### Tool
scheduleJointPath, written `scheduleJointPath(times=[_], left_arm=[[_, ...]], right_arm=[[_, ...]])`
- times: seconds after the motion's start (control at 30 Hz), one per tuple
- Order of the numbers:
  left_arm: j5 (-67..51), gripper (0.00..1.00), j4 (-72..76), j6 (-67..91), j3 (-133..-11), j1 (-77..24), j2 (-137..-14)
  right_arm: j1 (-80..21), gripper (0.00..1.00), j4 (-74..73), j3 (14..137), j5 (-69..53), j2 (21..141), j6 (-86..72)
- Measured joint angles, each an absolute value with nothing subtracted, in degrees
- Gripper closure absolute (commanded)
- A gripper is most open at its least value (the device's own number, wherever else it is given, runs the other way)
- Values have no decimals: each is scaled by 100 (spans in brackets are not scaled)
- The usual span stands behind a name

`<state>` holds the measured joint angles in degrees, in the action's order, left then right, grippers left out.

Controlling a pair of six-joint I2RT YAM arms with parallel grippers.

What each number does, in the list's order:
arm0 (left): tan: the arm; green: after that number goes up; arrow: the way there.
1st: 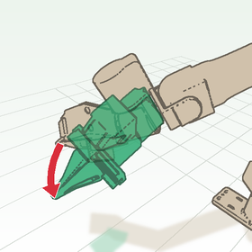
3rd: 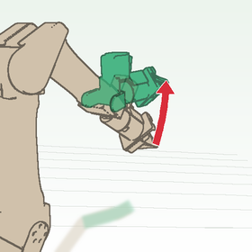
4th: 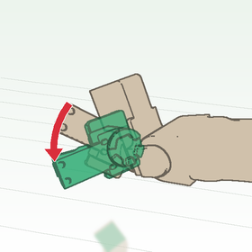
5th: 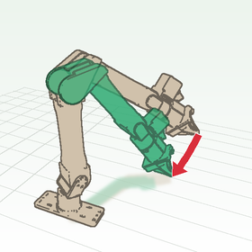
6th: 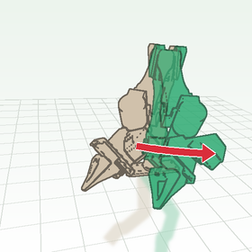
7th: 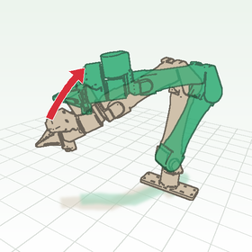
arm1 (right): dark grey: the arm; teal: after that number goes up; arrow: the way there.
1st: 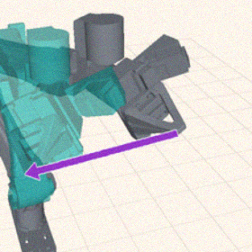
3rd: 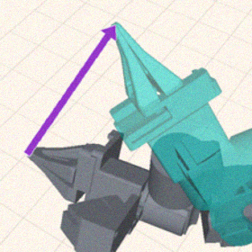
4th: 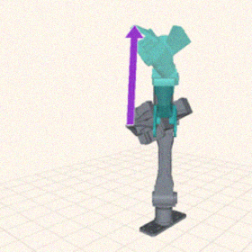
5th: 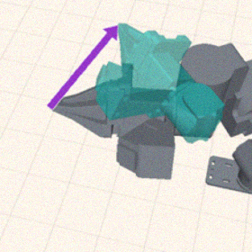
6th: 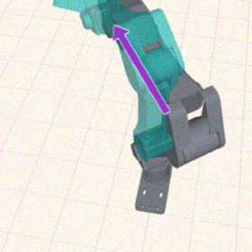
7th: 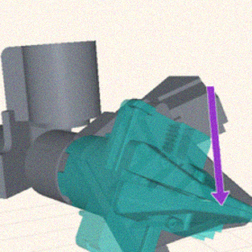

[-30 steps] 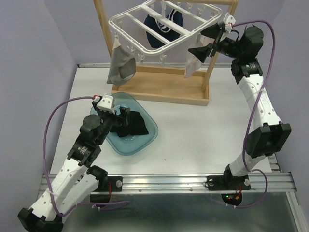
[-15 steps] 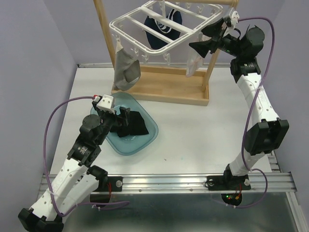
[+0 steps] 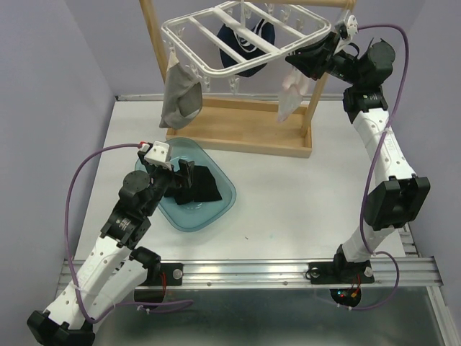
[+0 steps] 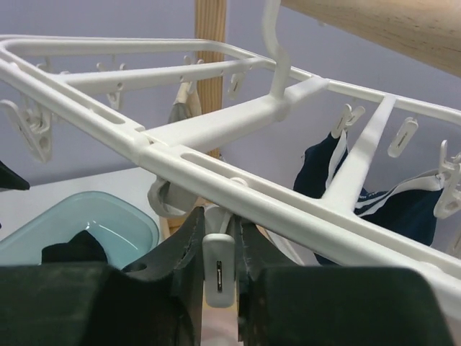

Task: Remove the underwear clipped to the hanger

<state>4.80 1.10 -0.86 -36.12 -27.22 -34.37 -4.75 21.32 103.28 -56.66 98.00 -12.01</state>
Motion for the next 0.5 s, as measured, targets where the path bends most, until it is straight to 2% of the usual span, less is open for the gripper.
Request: scheduleJointPath(times=[0.07,0.13,0.23,0.4,0.43,0.5], left_arm=[[469,7,113,-86,-3612,-2718,-3437],[462,7,110,-86,-3612,-2709,-3437],[456,7,113,-86,-3612,-2687,-3437],[449,7,110,-86,-3612,-2687,-3437],[447,7,113,-86,-3612,-2687,-3437],[447,7,113,-86,-3612,-2687,-3437]], right_arm=[[-475,99,2145,10324,-5677,9800,-1212],[-475,99,2147,10320,-5677,9800,-1225],[-475,84,2152,10300,-5677,9800,-1229],[-475,65,2178,10167,-5651,9800,-1247],[-475,56,2176,10134,-5655,9795,-1236],[-475,49,2174,10055,-5651,9795,-1262]])
